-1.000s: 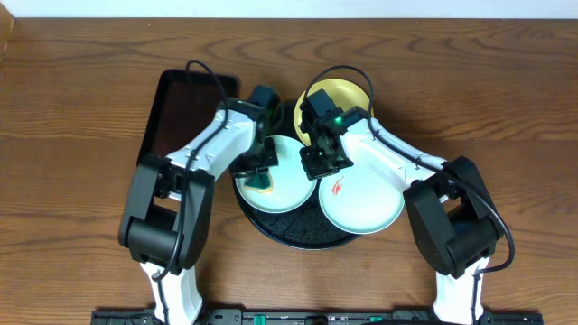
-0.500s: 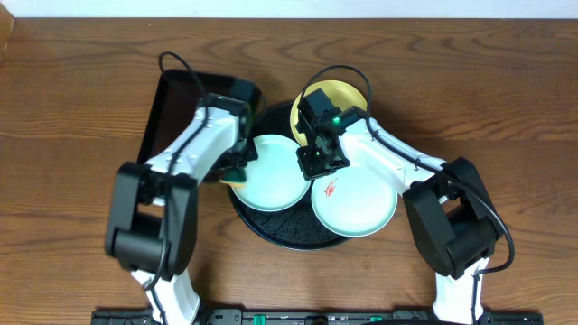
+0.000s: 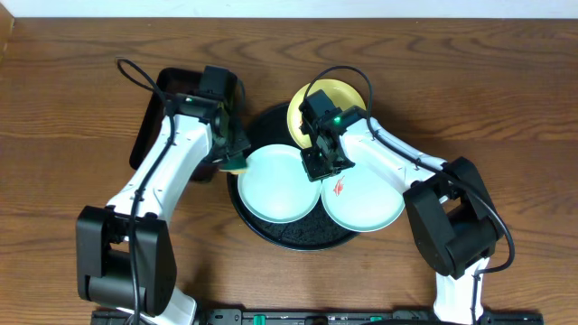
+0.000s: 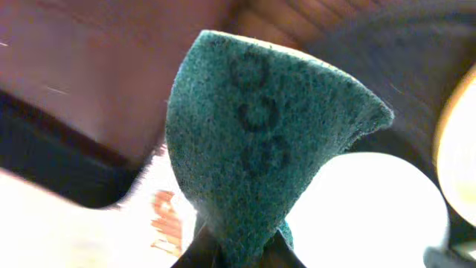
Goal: Clean dirty plates on tray and stack at the side
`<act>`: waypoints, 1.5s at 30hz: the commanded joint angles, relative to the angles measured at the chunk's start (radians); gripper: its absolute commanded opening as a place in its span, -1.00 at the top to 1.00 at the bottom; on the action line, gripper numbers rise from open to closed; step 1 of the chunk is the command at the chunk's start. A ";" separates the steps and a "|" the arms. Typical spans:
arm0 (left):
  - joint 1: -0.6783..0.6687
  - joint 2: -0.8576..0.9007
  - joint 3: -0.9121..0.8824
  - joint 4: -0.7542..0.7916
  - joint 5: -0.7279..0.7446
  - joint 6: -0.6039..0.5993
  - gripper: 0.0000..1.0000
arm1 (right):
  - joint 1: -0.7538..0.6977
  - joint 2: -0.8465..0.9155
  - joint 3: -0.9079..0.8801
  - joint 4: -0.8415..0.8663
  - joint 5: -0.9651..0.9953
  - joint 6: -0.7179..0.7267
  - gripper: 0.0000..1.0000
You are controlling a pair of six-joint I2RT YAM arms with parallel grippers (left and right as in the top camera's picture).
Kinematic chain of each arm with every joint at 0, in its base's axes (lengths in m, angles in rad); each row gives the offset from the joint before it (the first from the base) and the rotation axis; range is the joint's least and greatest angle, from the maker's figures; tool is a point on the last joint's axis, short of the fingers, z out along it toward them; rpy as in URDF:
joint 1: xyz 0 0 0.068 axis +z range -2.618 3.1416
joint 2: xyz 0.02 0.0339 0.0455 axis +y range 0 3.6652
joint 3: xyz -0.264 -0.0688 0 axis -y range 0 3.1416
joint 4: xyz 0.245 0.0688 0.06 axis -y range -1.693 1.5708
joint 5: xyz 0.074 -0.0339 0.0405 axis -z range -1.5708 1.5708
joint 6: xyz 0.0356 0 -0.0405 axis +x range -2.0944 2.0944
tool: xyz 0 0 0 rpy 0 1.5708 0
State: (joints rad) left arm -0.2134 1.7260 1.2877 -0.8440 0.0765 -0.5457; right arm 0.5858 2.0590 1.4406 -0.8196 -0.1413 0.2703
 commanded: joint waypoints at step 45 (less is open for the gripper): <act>-0.218 0.021 -0.252 0.278 0.228 -0.084 0.84 | 0.036 0.008 0.048 -0.085 0.032 0.097 0.98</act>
State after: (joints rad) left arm -0.4301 1.7393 1.0420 -0.5507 0.2905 -0.6174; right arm 0.6056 2.0609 1.4933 -0.9154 -0.0547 0.3408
